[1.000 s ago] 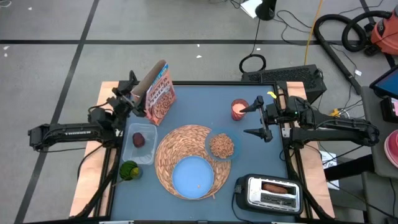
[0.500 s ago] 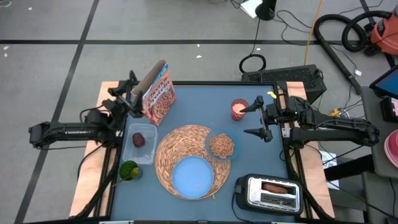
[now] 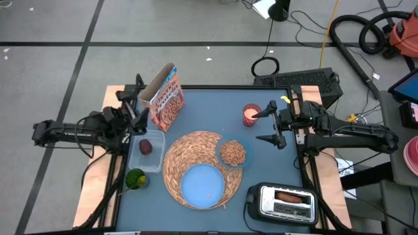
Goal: Arrange a breakfast setting
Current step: Put the bagel on the blue plate
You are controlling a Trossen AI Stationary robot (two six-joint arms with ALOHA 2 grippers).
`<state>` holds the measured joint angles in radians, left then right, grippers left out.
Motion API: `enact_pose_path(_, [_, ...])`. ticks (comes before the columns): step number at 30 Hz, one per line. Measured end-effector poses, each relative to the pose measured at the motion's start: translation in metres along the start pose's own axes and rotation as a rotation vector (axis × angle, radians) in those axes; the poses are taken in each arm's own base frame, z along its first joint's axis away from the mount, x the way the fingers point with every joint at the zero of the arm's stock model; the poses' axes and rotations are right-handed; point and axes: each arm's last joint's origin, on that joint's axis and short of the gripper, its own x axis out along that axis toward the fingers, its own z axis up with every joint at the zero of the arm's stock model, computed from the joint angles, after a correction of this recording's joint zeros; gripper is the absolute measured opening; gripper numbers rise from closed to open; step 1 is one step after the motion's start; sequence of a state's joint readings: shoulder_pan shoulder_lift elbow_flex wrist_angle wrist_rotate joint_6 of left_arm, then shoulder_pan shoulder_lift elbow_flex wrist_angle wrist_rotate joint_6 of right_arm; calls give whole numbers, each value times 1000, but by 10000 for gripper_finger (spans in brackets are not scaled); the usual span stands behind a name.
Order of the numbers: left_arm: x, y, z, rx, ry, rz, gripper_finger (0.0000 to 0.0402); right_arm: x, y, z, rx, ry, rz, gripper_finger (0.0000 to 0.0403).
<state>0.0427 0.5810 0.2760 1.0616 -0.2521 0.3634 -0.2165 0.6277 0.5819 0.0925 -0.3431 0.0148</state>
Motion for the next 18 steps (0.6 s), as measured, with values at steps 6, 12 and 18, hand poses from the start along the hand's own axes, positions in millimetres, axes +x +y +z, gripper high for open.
enact_pose_path(6, [17,-13,6,-164,72,-128,395,0,0,1,77,-7,4,393])
enact_pose_path(12, [22,-21,3,-294,95,-188,395,-1,5,2,229,-10,82,393])
enact_pose_path(18, [24,-37,-12,-375,184,-241,395,-3,14,6,303,-21,131,393])
